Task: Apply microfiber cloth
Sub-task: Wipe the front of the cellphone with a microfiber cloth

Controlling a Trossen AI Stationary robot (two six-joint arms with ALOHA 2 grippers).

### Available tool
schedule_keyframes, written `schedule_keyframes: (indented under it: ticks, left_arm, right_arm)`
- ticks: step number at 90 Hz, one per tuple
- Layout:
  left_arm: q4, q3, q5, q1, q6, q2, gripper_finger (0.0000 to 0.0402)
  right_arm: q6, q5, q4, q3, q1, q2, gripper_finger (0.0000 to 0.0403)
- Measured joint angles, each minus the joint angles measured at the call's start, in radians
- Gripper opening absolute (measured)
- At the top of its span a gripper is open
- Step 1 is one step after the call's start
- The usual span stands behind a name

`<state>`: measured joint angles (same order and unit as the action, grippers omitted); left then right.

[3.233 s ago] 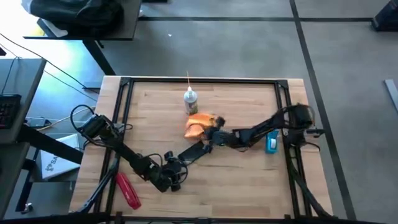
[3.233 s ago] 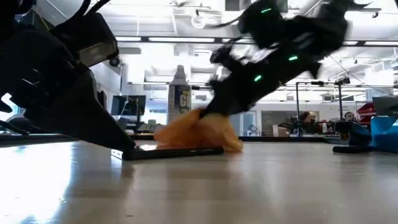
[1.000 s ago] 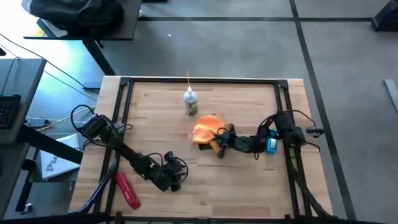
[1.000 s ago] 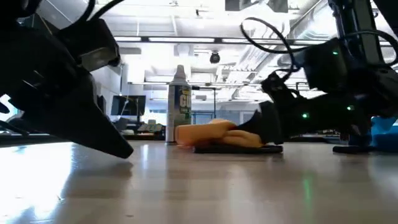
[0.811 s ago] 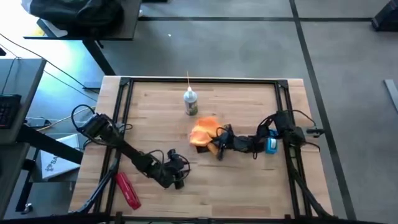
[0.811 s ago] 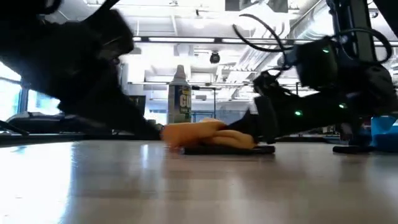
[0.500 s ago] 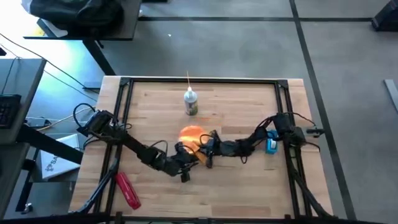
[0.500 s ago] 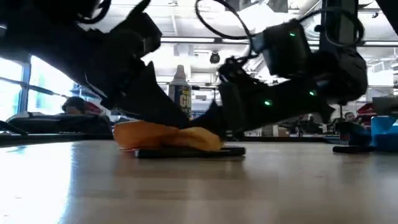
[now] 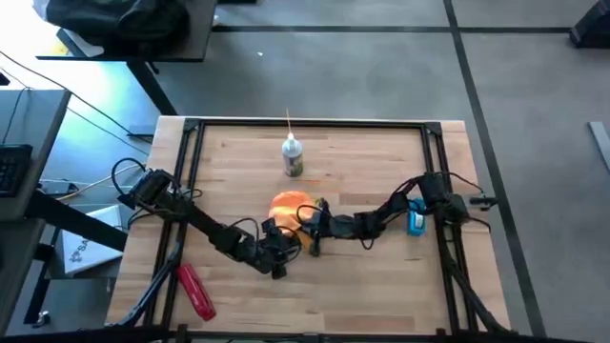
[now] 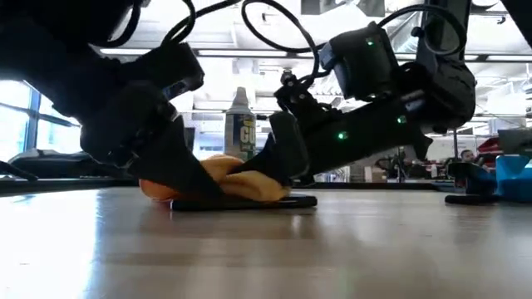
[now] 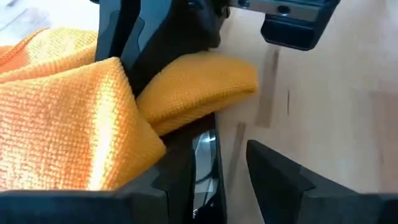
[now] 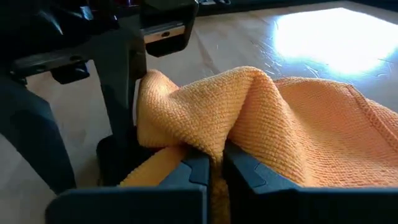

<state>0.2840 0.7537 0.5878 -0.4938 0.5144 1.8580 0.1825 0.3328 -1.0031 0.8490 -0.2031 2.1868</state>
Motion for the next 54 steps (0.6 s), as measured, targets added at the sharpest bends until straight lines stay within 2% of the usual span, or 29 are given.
schedule_keyframes:
  ticks: [31,54]
  left_arm:
    - [-0.050,0.001,-0.006,-0.020,0.056,-0.002,0.0133]
    - [-0.057,0.000,0.006,-0.030,0.061,-0.002,0.0133]
  right_arm:
    - [-0.007,0.033,-0.032,-0.085,-0.001,-0.016,0.0000]
    - [-0.028,0.068,-0.014,-0.267,0.000,-0.158,0.0000]
